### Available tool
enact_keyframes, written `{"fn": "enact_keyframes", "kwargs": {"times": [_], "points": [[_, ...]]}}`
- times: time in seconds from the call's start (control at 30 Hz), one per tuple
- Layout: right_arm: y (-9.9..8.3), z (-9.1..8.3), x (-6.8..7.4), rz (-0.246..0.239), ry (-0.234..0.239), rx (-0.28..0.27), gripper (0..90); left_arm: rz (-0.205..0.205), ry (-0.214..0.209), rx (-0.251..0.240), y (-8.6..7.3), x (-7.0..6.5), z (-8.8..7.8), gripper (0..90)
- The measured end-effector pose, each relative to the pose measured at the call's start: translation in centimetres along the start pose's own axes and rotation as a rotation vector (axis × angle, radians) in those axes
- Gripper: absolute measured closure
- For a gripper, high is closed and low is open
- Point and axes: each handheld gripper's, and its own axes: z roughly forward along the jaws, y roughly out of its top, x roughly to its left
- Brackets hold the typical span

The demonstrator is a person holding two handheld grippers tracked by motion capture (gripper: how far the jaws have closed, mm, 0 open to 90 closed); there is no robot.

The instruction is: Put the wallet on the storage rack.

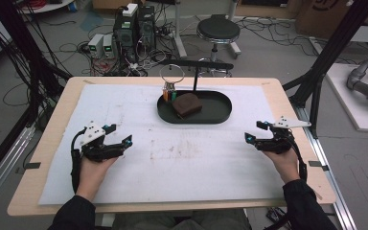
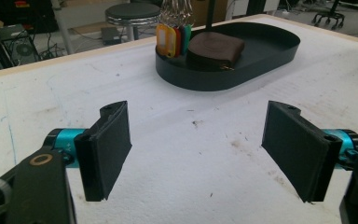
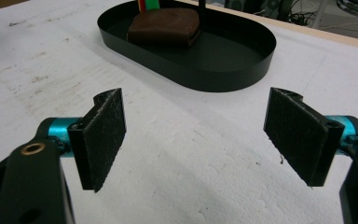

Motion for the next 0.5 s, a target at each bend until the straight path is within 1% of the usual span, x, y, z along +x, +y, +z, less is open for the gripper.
{"fn": "enact_keyframes", "kwargs": {"times": [0.03,0.1,0.17,0.23,0.43,0.5], "points": [[-0.01,0.02,-0.02,-0.002,0.002,0.003,21.3,-0.001,-0.003,0.000,-0.03,-0.03,0.05,23.4],[-0.03,0.05,-0.02,0.000,0.001,0.005,21.3,0.004,0.008,0.002,-0.07,-0.12,0.14,23.4],[-0.03,0.00,-0.01,-0.002,0.002,0.006,21.3,0.009,0.005,0.004,-0.04,-0.08,0.17,23.4],[-0.03,-0.03,-0.03,-0.004,0.000,0.004,21.3,0.016,0.012,0.008,-0.02,-0.08,0.18,23.4],[-0.10,-0.13,-0.10,-0.003,-0.004,0.010,21.2,0.012,0.013,0.001,0.05,-0.06,0.43,23.4],[-0.14,-0.16,-0.16,-0.001,-0.006,0.009,20.9,0.019,0.016,0.004,0.08,-0.03,0.54,23.4]]}}
